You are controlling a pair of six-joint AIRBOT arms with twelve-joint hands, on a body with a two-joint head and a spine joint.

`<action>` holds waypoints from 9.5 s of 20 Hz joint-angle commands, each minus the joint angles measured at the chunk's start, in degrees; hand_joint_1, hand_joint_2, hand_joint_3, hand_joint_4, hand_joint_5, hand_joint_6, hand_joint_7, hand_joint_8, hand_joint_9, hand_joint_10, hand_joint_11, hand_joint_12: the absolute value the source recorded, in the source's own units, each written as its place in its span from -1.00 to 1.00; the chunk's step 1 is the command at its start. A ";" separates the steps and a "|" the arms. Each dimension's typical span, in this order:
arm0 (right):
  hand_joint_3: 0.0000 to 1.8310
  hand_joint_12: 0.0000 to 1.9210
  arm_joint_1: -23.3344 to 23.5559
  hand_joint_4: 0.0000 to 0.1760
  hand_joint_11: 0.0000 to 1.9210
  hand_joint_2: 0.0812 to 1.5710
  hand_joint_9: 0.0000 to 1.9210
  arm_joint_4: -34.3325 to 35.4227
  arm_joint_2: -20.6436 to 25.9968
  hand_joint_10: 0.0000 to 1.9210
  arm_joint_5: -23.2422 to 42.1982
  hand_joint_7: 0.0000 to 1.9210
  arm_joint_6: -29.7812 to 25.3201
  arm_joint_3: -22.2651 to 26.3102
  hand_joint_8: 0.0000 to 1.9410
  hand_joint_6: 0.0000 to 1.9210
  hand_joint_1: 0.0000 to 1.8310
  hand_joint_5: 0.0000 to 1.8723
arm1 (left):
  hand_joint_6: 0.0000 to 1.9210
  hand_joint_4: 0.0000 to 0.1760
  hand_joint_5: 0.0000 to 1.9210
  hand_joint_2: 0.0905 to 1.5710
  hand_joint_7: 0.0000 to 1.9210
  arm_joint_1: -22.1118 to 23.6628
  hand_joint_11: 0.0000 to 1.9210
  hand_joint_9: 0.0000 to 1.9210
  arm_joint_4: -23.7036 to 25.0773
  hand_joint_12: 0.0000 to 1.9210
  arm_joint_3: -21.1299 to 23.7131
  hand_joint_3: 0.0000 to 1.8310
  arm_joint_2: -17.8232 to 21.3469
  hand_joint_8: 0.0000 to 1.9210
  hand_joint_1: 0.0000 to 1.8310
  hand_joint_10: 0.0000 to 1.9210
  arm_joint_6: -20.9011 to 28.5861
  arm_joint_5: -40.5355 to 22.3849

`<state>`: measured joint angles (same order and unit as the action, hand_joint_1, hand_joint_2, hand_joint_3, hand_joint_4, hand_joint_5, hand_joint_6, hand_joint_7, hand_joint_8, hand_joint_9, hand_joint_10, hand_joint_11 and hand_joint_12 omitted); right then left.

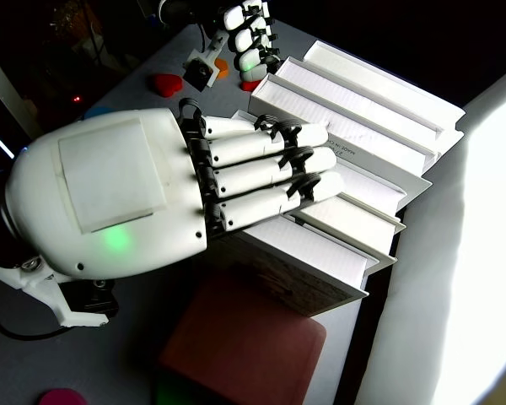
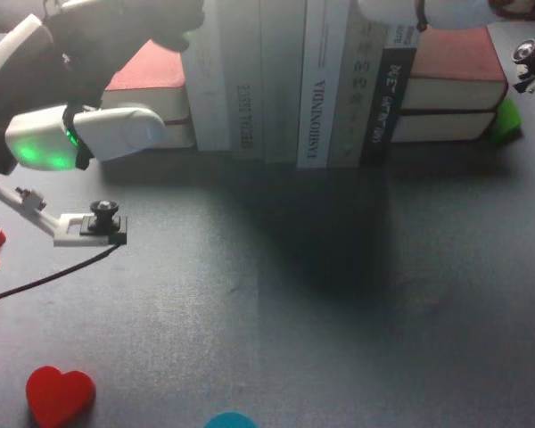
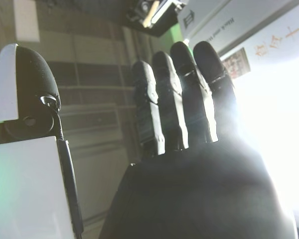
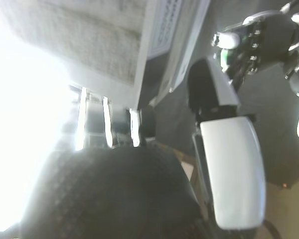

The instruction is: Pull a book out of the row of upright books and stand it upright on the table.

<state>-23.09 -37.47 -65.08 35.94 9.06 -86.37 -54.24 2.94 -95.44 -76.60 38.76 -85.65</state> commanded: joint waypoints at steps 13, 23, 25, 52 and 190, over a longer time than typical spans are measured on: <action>-0.99 -1.00 -0.77 0.95 -1.00 0.53 -1.00 -6.27 11.60 -1.00 9.62 -1.00 0.88 17.21 -1.00 -1.00 -0.97 -0.80 | -0.99 -1.00 -0.34 0.10 -0.41 -3.49 -1.00 -0.65 -6.69 0.50 1.51 -1.00 -0.41 -0.99 0.17 -0.55 0.59 -8.82; -1.00 -1.00 -5.87 -0.90 -1.00 0.50 -1.00 0.15 15.47 -1.00 14.23 -1.00 4.02 20.28 -1.00 -0.97 -1.00 -0.71 | -0.99 -1.00 -0.33 0.11 -0.55 -5.09 -1.00 -0.67 -8.49 0.48 1.98 -0.99 -0.60 -1.00 0.12 -0.67 0.59 -9.83; -1.00 -1.00 -4.18 -0.96 -1.00 0.52 -1.00 -0.08 15.50 -1.00 14.53 -1.00 4.63 20.28 -1.00 -0.97 -1.00 -0.69 | -0.99 -1.00 -0.33 0.11 -0.52 -5.07 -1.00 -0.65 -8.37 0.48 1.88 -0.99 -0.65 -0.99 0.12 -0.66 0.59 -9.74; -0.99 -1.00 1.29 1.00 -1.00 0.32 -1.00 1.11 7.04 -1.00 3.10 -1.00 12.01 10.78 -1.00 -1.00 -0.90 -0.75 | -0.95 -1.00 -0.22 0.08 -0.44 -4.63 -1.00 -0.65 -7.70 0.64 1.71 -1.00 -0.85 -0.99 0.14 -0.47 0.59 -9.64; -0.98 0.67 2.40 -1.00 -0.33 0.41 -0.15 -15.08 -5.03 0.39 19.62 -0.05 -26.42 3.19 0.24 -0.17 0.50 0.08 | -0.59 -1.00 -0.35 0.09 -0.45 -17.10 -0.99 -0.67 -17.14 0.72 10.26 -1.00 6.04 -1.00 0.20 -0.30 0.59 -13.62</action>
<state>-20.82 -54.13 -70.04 54.15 -16.36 -83.70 -71.66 -12.86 -84.95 -70.26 38.70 -92.36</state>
